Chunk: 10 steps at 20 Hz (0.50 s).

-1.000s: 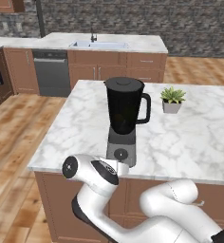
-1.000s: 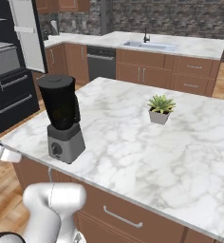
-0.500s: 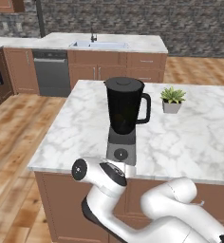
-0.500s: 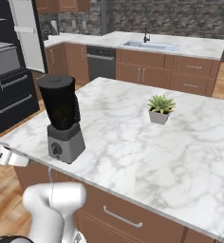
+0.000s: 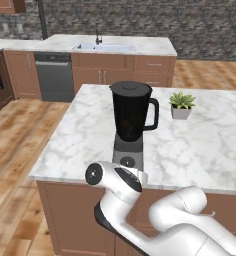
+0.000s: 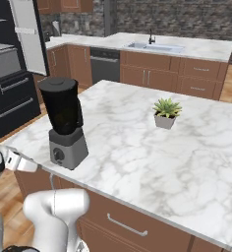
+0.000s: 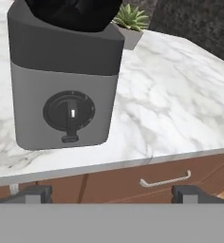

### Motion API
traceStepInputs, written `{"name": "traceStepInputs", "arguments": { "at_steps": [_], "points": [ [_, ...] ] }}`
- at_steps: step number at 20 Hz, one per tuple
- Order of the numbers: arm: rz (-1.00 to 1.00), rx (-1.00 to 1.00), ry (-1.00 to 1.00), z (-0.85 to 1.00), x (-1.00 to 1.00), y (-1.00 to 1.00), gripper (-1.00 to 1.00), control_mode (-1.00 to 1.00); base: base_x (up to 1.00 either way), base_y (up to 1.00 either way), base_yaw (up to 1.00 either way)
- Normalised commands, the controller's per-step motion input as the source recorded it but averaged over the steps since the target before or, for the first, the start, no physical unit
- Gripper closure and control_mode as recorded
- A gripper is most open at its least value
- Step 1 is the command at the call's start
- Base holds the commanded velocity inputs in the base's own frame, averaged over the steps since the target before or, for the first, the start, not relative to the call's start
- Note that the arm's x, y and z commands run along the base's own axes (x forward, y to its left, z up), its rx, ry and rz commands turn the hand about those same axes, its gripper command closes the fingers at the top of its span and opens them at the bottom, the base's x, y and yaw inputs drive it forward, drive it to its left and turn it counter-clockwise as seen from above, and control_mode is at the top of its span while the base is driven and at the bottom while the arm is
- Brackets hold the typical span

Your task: Grab the lemon and lime from the fridge, place them in the blender, close the lid, and turn on the blender to create a marinade.

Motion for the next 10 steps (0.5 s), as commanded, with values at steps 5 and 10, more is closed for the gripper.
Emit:
{"name": "traceStepInputs", "arguments": {
  "at_steps": [5,10],
  "points": [
    [0.00,0.00,-0.06,-0.19,0.19,0.00,-1.00,-1.00,0.00,0.00,0.00],
    [0.00,0.00,-0.10,-0.21,0.09,0.00,-1.00,-1.00,0.00,0.00,0.00]
  ]
}}
